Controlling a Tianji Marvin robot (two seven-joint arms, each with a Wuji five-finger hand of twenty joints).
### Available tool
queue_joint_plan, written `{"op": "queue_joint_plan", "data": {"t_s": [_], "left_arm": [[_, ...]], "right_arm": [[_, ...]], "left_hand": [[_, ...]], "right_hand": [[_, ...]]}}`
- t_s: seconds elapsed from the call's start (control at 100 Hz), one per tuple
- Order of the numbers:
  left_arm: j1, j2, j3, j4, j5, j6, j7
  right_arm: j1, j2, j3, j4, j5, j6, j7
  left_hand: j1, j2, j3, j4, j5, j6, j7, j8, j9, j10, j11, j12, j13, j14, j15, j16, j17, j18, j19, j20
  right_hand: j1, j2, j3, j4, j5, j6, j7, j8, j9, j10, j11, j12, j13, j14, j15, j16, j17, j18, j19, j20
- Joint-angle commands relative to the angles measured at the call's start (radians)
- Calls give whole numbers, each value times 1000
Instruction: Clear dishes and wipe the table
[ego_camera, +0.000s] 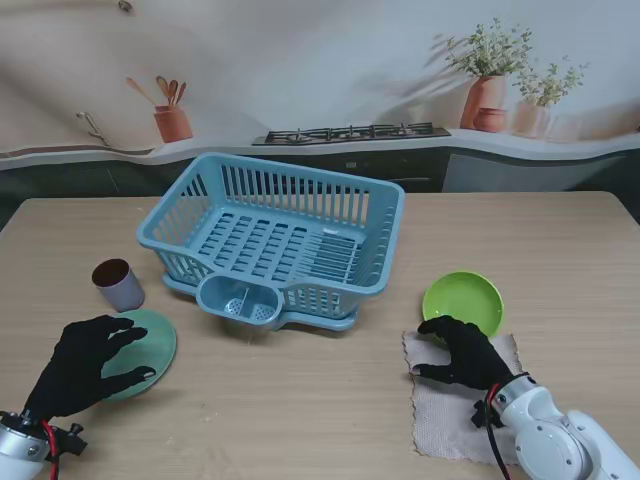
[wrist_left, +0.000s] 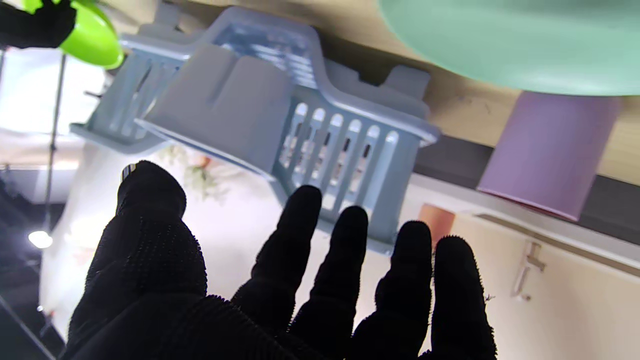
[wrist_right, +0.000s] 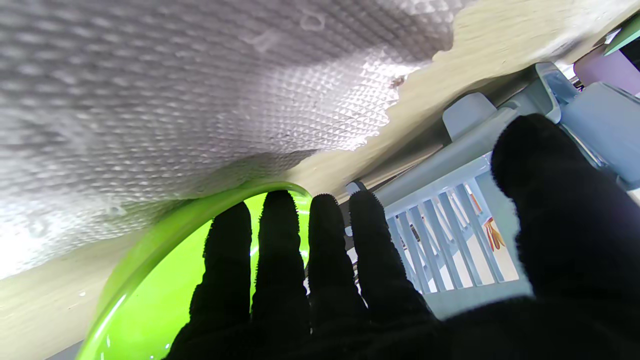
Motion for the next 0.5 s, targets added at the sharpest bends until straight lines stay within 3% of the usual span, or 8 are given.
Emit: {"op": "queue_joint_plan", "data": {"t_s": [0.0,0.17,0.49], "left_arm": [[18,2,-5,-8,5,17,-10],[19,9,-3,3,45,81,9],[3,26,22,21,50,245,-82]], "right_arm": [[-4,0,-1,-3,-2,-2,16],[0,0,1,-1,-4,-9,14],[2,0,6,1,-6,-20,13]], "left_hand": [[-35,-2,-5,4,-45,14,-36,-14,-35,-10,-19,-24,-35,-30,-22,-19,-19,-26,-35,-27],[-50,-9,-16,3,-58,26,-52,-16,-60,-8,-31,-30,-60,-35,-45,-28,-32,-18,-33,-27],[-86,7,-59,-1,-119,45,-86,-36,-152,-19,-73,-56,-155,-75,-130,-69,-63,-83,-169,-98]], "right_hand": [[-5,-27,-6,31,-22,2,11,-8,-19,-2,13,4,-18,-15,22,9,2,-20,19,-6],[-7,-27,-10,31,-19,1,10,-8,-6,-1,14,4,-18,-15,22,9,2,-22,17,-7],[-7,-26,-11,33,-14,1,8,-10,-5,-1,13,6,-18,-15,22,9,2,-22,15,-6]]}}
